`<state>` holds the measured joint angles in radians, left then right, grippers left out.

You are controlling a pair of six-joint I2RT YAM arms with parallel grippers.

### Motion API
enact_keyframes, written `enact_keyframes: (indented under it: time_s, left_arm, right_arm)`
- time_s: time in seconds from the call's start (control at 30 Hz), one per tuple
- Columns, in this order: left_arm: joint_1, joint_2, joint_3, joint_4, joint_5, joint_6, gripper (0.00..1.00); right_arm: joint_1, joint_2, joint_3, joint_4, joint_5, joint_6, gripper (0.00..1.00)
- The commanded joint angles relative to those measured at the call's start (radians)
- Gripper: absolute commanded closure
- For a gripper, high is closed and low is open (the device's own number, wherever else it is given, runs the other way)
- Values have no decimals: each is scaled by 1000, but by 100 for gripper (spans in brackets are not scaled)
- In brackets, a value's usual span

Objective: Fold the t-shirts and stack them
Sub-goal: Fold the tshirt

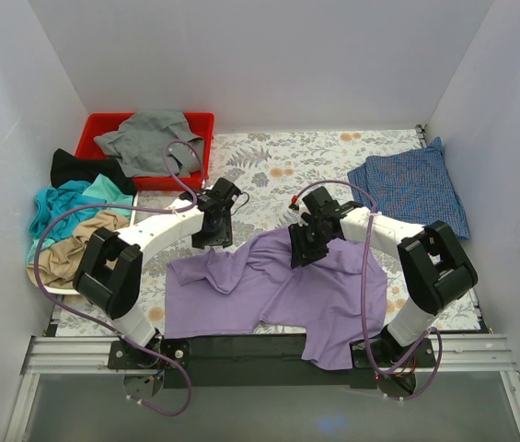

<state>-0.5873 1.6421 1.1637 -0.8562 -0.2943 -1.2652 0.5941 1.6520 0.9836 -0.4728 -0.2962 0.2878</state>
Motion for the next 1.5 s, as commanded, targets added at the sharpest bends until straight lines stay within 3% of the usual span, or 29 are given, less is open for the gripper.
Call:
enact_keyframes:
  time_s: [0.0,0.23,0.37,0.4,0.5,0.73,0.9,1.2,1.47]
  left_arm:
    - [-2,-5,-21,40,21,-14,47]
    - [-2,15,-55,59,23,-16,51]
    - [-2,10,-59,66,23,-17,67]
    - [-2,15,-58,65,15,-17,84]
    - [-2,18,-41,54,-3,-19,100]
    - [3,21,59,-35,-112,18,100]
    - [18,13,135,-70,-163,55,100]
    - [59,22,252,-170,-374,75,100]
    - [184,90,329,-123,-447,160,100]
  right_arm:
    - [-2,-3,-8,-9,5,-12,55]
    - [-5,-29,-10,-13,22,-6,55]
    - [-13,-61,-8,-24,60,-1,55]
    - [-14,-70,-5,-32,81,-1,54]
    - [-23,-104,9,-47,135,-1,55]
    - [-106,-175,12,-64,292,-6,54]
    - [-264,-127,33,-37,341,-55,54]
    - [-375,93,147,82,189,-105,54]
    - [-459,293,279,72,278,-56,54]
